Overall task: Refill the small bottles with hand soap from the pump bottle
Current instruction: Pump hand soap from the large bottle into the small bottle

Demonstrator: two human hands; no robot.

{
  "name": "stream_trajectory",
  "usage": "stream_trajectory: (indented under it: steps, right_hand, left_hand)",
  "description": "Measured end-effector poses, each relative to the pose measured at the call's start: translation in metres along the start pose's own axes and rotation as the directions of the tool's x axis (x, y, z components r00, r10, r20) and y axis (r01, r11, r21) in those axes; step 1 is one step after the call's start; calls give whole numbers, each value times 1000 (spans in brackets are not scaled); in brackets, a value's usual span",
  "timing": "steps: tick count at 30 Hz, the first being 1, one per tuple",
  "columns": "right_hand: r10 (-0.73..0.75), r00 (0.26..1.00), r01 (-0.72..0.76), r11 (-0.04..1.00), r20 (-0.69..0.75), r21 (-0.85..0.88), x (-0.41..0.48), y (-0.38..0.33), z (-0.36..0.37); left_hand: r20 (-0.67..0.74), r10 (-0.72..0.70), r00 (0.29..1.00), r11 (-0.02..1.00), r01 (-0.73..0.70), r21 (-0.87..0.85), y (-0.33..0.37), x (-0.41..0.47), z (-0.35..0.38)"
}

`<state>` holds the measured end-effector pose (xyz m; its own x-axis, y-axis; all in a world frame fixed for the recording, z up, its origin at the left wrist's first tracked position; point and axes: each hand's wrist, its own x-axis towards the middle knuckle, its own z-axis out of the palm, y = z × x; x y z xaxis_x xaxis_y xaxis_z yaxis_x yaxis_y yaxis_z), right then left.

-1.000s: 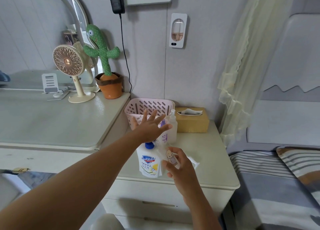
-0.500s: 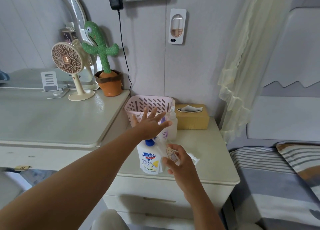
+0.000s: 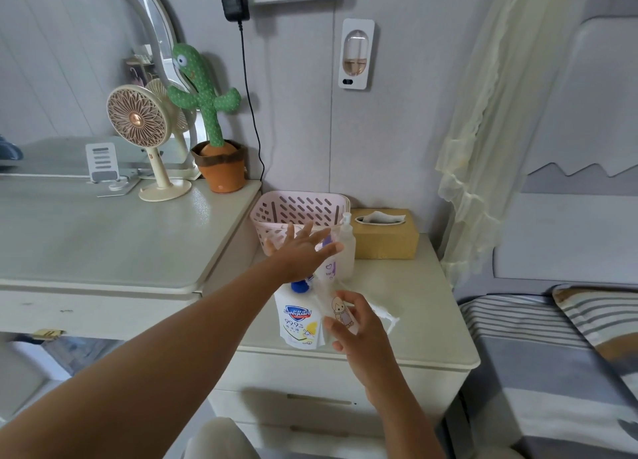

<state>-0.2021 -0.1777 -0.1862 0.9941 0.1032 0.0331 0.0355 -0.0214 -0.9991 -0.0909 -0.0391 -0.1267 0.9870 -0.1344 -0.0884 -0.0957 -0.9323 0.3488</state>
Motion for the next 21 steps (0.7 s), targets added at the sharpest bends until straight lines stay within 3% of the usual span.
stream_trajectory:
  steps: [21]
  right_hand:
    - [-2,1000,2,1000,19,27,-1,0,0]
  left_hand:
    - [13,-4,1000,1000,4,28,5,-5,-6]
